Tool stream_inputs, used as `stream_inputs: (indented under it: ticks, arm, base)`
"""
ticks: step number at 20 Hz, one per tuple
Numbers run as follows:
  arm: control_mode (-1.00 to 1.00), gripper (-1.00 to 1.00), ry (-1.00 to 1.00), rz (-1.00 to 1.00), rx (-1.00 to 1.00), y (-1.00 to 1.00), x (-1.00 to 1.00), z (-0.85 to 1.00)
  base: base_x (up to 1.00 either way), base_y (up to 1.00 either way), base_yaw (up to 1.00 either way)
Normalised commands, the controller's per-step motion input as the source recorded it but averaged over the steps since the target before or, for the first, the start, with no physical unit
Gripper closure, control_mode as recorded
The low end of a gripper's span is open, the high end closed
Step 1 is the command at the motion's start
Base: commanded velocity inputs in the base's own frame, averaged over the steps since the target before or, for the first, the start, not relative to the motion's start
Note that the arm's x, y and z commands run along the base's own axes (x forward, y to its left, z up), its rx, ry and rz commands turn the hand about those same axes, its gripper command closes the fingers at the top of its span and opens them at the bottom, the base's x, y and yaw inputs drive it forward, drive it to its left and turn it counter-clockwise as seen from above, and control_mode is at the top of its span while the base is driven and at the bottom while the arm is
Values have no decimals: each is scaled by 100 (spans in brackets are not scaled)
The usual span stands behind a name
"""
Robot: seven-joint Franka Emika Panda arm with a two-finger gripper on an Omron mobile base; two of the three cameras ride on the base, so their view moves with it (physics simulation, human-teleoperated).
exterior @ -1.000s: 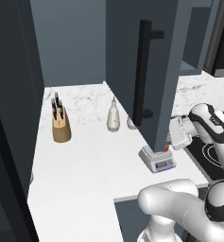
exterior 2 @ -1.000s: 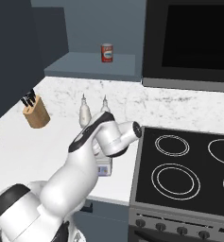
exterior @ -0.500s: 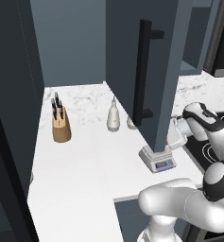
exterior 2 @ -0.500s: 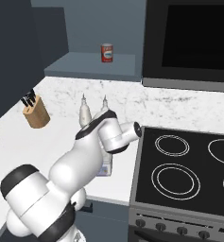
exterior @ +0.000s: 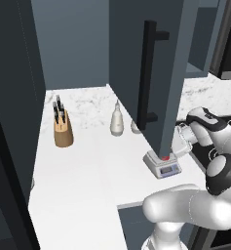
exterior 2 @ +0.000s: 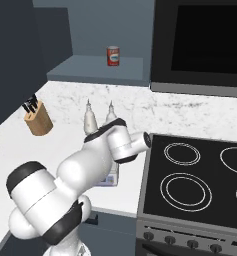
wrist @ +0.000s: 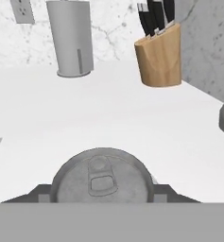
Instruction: Pick the canned food and place it on the digital scale for weighing, and close the cabinet.
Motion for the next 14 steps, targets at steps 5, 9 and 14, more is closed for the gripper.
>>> stream_inputs:
  ticks: [5, 9, 14]
  arm:
    - [-100, 100, 0, 0, 0, 0, 6, -8]
    - [-100, 100, 0, 1, 0, 0, 23, -1]
    - [-100, 100, 0, 0, 0, 0, 32, -3]
  base:
    - [0, 0, 0]
    - [0, 0, 0]
    - [0, 0, 0]
